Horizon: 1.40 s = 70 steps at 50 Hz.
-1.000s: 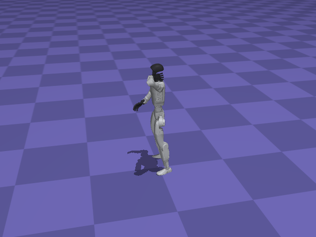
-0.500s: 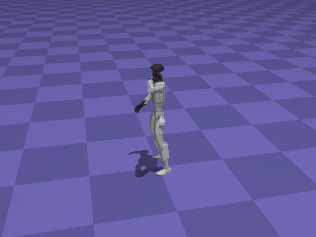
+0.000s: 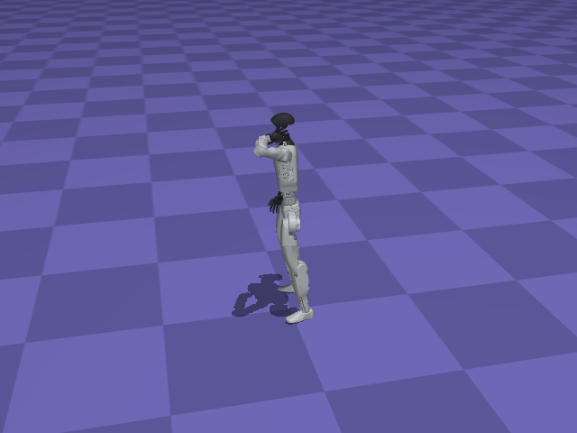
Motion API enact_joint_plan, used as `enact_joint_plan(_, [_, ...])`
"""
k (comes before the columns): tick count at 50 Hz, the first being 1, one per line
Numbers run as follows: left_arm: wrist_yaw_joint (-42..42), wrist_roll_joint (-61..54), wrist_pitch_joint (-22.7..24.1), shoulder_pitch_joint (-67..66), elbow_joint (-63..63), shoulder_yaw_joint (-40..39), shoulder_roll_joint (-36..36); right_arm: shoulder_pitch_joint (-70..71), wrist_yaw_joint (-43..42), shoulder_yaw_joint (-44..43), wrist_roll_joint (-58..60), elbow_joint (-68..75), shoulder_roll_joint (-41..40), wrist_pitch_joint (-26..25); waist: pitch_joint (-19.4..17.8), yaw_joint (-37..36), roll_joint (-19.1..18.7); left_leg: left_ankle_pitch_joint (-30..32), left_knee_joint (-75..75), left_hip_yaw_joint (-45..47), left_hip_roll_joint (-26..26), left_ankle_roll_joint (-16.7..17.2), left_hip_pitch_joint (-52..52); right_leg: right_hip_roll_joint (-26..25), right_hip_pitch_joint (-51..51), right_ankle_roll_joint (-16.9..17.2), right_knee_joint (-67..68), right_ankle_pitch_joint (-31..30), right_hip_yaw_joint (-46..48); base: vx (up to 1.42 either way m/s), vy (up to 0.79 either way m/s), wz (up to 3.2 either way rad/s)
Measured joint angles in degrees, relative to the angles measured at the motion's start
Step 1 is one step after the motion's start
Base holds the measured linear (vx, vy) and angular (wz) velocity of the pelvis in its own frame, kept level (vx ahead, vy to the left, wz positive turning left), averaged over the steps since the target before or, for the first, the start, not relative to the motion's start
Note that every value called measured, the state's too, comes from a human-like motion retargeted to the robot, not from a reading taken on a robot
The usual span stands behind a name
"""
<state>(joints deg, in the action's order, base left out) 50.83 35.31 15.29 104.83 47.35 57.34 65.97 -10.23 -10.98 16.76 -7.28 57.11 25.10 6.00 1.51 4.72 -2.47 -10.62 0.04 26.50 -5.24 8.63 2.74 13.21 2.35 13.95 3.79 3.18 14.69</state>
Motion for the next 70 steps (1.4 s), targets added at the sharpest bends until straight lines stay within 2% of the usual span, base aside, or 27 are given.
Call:
enact_joint_plan(9, [-2.0, -1.3, 0.3, -0.3, -0.3, -3.3, -3.7, 0.3, 2.3, 3.5, 1.0, -3.7, -0.8, -0.2, -0.3, -2.0, 2.8, -0.4, -0.4, 0.1, -0.3, 0.1, -0.9, -0.4, 1.1, 0.3, -0.1, -0.7, 0.2, 0.0, 0.0, 0.0])
enact_joint_plan(15, [-1.1, 0.7, 0.6, 1.3, 0.2, -2.9, -4.1, 1.4, 2.8, 6.2, 2.5, -8.5, -0.4, 1.2, -1.2, -4.7, 6.4, -0.9, -0.2, 0.2, -0.8, 0.3, -0.9, -0.8, 1.3, 0.3, 0.1, -1.1, 0.3, 0.0, 0.0, 0.0])
enact_joint_plan(23, [2.7, 4.9, -0.1, 2.9, -0.1, 1.2, 0.3, 4.0, 2.6, 7.6, 3.8, -17.2, 1.7, 3.7, -3.6, -8.9, 11.6, -1.4, 0.3, 0.8, -1.2, -0.1, -0.6, -1.3, 1.2, 0.7, 0.2, -1.7, -0.4, 0.0, 0.0, 0.0])
enact_joint_plan(30, [4.1, 6.6, 0.1, 2.2, -0.5, 4.0, 5.1, 5.0, 0.2, 5.7, 1.7, -19.2, 1.6, 5.4, -4.4, -10.8, 13.1, -1.5, 0.4, 0.8, -1.1, -0.4, -0.3, -1.2, 0.9, 1.0, 0.1, -1.8, -0.6, 0.0, 0.0, 0.0])
enact_joint_plan(41, [3.3, 6.3, 1.3, -2.3, -1.5, 2.8, 4.2, 1.0, 0.3, 1.6, 3.6, -17.1, -0.1, 5.8, -4.2, -10.9, 11.2, -1.3, 1.0, -0.5, -0.6, 0.0, 0.6, -0.2, -0.5, 0.2, 1.6, 0.3, 0.6, 0.0, 0.0, 0.0])
enact_joint_plan(50, [3.1, 4.9, 0.2, -6.4, -2.6, -0.8, 3.4, -2.2, 0.0, -0.7, 3.7, -10.2, -1.4, 3.9, -2.8, -8.3, 6.9, -0.8, 1.0, -1.0, -0.5, 0.0, 0.9, 0.0, -1.4, 0.2, 1.5, 1.2, 1.1, 0.01, -0.05, 0.03])
enact_joint_plan(60, [1.8, 4.0, -1.8, -1.3, -3.6, -0.1, 0.5, -0.9, 0.0, -0.6, 1.2, -0.7, 0.3, 1.2, -0.2, -3.4, 1.5, 0.3, 0.0, -1.3, -0.5, 0.0, 0.1, -0.3, -1.1, 0.3, 0.2, 0.9, 1.8, 0.0, -0.04, 0.02])
enact_joint_plan(65, [2.3, 5.1, -4.7, 2.5, -3.9, 1.2, 1.3, -0.6, -0.3, -1.2, 1.0, -1.6, 2.3, 1.0, 0.4, -1.5, -0.7, 0.5, -0.2, -1.5, -0.7, 0.0, -0.6, -0.5, -0.6, 0.6, 0.0, 0.6, 2.1, 0.0, 0.0, 0.0])
enact_joint_plan(70, [3.0, 6.1, -4.2, 6.2, -4.3, 2.6, 2.7, 0.9, -0.1, -0.5, 0.2, -3.3, 3.7, 1.7, 0.8, -0.3, -2.0, 0.5, -0.2, -1.4, -0.8, 0.1, -1.0, -0.7, -0.1, 0.6, -0.3, 0.3, 2.2, 0.0, 0.0, 0.0])
